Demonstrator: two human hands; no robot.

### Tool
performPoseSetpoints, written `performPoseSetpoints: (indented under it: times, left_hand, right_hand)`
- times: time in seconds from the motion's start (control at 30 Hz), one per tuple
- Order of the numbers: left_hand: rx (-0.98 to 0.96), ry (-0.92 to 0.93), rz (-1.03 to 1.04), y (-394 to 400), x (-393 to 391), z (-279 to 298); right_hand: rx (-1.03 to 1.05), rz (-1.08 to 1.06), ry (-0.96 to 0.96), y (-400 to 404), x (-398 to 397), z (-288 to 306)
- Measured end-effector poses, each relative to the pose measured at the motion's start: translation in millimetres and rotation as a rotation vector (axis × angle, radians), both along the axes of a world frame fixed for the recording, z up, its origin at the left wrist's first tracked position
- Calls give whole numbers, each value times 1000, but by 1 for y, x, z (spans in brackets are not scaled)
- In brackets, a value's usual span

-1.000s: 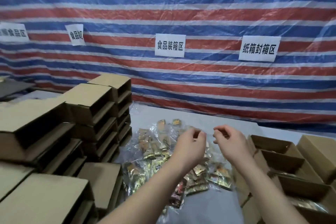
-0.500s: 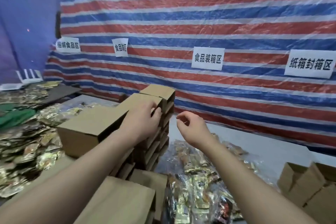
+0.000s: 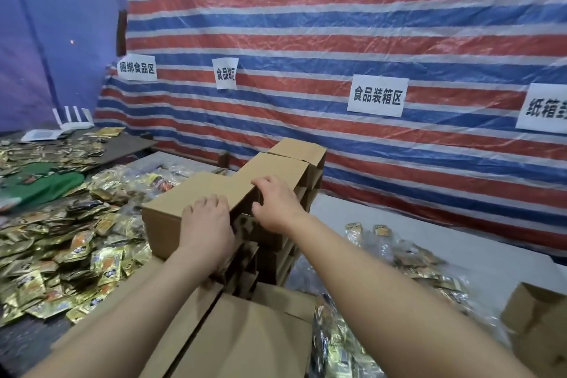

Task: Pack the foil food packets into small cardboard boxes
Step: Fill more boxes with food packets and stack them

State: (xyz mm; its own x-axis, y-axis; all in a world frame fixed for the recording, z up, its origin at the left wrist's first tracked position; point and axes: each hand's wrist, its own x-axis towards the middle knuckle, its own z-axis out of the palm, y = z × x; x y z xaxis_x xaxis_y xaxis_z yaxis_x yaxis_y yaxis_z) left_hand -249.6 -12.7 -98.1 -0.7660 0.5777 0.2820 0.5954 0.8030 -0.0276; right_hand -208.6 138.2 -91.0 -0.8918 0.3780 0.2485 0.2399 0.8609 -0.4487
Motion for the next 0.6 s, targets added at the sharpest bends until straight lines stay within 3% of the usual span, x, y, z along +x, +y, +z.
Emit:
performPoseSetpoints:
  times: [0.2,0.4,0.6]
  left_hand:
    - [13,-14,-48,-17,21,39]
    - [228,-56,-196,-18,69,107]
    - [356,-181,-487,39,118,140]
  right_hand:
    - [22,13,60,5,15,8]
    - [228,86,202,15,76,75]
    - [285,-95,133,55,181,129]
